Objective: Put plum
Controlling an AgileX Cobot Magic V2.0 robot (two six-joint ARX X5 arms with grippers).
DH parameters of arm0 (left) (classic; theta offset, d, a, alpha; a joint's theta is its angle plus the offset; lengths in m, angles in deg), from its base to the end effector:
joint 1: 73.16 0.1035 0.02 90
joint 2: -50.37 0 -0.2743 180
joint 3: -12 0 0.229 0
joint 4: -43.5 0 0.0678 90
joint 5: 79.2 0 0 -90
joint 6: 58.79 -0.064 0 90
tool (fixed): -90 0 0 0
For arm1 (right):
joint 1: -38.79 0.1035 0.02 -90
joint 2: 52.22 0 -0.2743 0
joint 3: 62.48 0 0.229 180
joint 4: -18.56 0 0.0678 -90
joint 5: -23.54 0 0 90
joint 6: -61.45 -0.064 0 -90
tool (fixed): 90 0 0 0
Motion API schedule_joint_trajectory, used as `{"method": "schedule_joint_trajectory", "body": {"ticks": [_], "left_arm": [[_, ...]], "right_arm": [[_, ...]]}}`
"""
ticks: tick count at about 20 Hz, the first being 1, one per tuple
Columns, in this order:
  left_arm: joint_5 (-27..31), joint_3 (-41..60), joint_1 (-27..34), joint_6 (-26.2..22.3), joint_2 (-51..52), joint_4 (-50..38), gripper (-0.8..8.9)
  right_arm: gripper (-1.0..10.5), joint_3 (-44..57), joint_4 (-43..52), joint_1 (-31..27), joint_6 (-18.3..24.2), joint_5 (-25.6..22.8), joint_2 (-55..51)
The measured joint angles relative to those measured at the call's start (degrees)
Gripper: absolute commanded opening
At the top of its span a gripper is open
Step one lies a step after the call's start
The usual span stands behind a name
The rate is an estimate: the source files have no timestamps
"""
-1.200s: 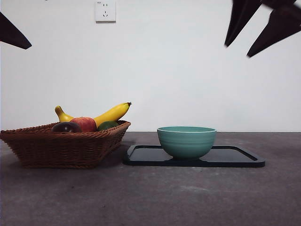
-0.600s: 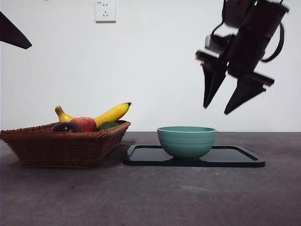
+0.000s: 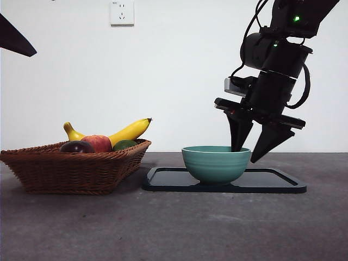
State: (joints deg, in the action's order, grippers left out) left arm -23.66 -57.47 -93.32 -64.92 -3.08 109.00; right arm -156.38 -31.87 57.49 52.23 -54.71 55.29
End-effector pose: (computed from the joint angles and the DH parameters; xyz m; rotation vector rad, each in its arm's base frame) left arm 0.1331 -0.0874 0.2954 -0.0190 0.8390 -0.9372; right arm 0.3579 0.1349 0.1939 0.0719 1.1622 0.3823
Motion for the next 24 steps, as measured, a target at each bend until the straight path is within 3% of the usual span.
{"method": "schedule_joint_trajectory", "body": {"ticks": [4,11,20,24], "left_arm": [[0.0,0.0,0.0,0.0,0.0,0.0,4.36],[0.0,0.0,0.0,0.0,0.0,0.1,4.36],[0.0,0.0,0.0,0.0,0.0,0.1,4.36],[0.0,0.0,0.0,0.0,0.0,0.1,4.36]], "right_arm": [[0.1,0.0,0.8,0.0,0.1,0.0,0.0],[0.1,-1.3,1.3,0.0,0.2,0.0,-0.9],[0.1,-4.9,-10.0,0.3,2.0,0.2,-17.8],[0.1,-3.9,-15.2,3.1,3.2,0.2,-26.9]]}}
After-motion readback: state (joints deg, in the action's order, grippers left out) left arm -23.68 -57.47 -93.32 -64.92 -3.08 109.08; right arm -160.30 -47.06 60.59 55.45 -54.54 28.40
